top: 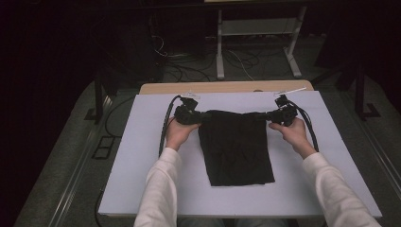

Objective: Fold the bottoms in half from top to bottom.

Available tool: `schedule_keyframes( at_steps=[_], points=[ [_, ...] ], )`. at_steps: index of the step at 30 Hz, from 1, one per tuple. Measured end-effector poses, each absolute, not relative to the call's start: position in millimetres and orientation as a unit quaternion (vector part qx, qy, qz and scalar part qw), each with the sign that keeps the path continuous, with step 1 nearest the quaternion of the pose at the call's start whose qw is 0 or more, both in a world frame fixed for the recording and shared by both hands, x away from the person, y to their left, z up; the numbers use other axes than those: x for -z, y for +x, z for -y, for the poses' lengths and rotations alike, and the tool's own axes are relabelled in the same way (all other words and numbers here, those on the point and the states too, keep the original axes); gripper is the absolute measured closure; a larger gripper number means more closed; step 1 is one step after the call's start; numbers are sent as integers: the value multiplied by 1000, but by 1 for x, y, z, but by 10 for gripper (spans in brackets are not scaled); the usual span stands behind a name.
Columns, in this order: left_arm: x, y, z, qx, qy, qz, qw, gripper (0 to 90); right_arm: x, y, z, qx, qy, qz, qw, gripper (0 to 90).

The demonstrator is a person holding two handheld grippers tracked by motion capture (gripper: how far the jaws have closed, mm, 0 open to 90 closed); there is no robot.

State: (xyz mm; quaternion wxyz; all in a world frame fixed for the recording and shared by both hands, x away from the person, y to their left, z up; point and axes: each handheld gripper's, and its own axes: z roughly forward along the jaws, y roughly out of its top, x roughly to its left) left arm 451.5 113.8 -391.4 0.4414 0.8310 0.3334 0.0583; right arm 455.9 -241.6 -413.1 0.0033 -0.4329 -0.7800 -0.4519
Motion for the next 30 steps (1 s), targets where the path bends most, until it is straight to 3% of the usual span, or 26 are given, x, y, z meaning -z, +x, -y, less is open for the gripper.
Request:
schedule_keyframes(
  at_steps=[14, 21, 24, 30],
  points=[
    [400, 476, -112, -79, 825, -347, 439, 840, 418, 476, 236, 449, -441, 776, -33, 841],
    [415, 485, -110, -77, 817, -370, 435, 808, 428, 484, 235, 455, -451, 767, -27, 828],
    [421, 482, -110, -81, 810, -381, 439, 653, 433, 483, 234, 450, -445, 774, -25, 787],
    [424, 469, -115, -103, 796, -394, 447, 323, 432, 470, 237, 447, -438, 779, -47, 577]
  ],
)
